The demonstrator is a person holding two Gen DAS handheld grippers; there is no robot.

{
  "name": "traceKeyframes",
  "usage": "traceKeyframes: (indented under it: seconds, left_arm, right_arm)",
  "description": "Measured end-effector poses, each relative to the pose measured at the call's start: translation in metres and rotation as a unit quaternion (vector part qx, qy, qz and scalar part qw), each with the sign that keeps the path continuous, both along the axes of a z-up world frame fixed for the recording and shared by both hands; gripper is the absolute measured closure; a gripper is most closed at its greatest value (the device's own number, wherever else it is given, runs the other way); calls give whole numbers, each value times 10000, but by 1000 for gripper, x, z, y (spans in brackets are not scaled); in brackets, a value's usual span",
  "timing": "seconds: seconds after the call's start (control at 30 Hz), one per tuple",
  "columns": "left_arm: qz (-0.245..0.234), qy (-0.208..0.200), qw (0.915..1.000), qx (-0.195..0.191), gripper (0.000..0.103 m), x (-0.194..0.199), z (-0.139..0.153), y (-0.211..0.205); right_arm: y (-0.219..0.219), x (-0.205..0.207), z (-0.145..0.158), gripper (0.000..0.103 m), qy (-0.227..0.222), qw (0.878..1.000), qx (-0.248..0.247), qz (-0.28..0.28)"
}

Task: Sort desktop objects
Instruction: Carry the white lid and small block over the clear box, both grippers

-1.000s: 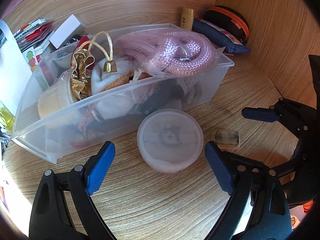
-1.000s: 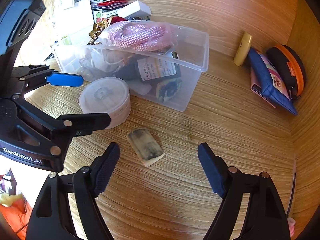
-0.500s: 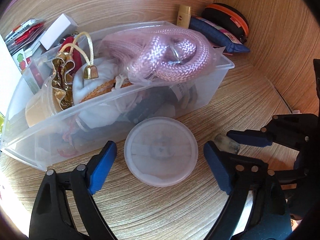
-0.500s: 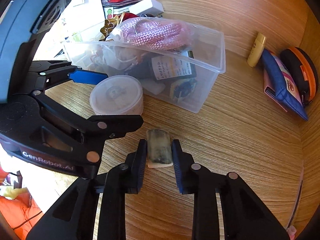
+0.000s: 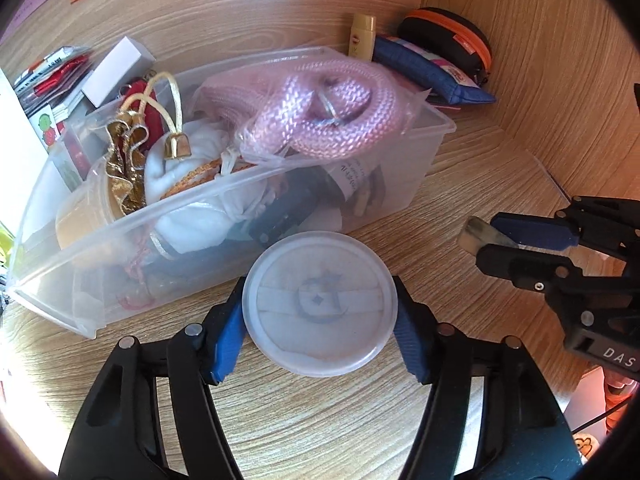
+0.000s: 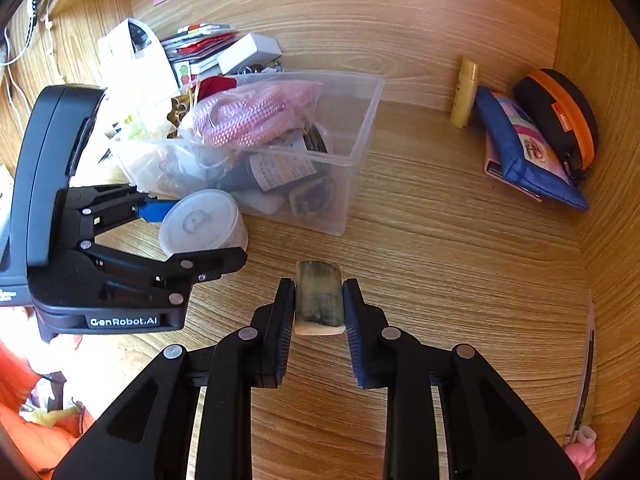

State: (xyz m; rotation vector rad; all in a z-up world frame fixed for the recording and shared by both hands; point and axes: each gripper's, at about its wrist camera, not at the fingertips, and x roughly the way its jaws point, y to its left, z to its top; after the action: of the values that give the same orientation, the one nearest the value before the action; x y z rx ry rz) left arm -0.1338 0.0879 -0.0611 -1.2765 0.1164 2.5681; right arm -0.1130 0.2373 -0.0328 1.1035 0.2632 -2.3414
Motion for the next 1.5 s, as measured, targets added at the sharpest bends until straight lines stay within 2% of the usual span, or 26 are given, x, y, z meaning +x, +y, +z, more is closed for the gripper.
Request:
traceKeyframes:
  seconds: [0.57,0.9,1.17,1.5]
  left_arm:
    - [352,684,9964,362,38,31,45,-33]
    - [732,1000,9918,305,38,34,68,-74]
    - [1110,1106,9872,294,38,25,73,-109]
    - [1359,1071,9845,276,38,-1,71,-131]
  right_arm:
    - [-26,6,40,81,452,9973,-544,198]
    - [-50,-5,55,81,492,9945,-871,297]
    - [-42,-19,66,81,671,9937,-896,-92]
    - [-31,-52,58,81,543,9937,-847,-485]
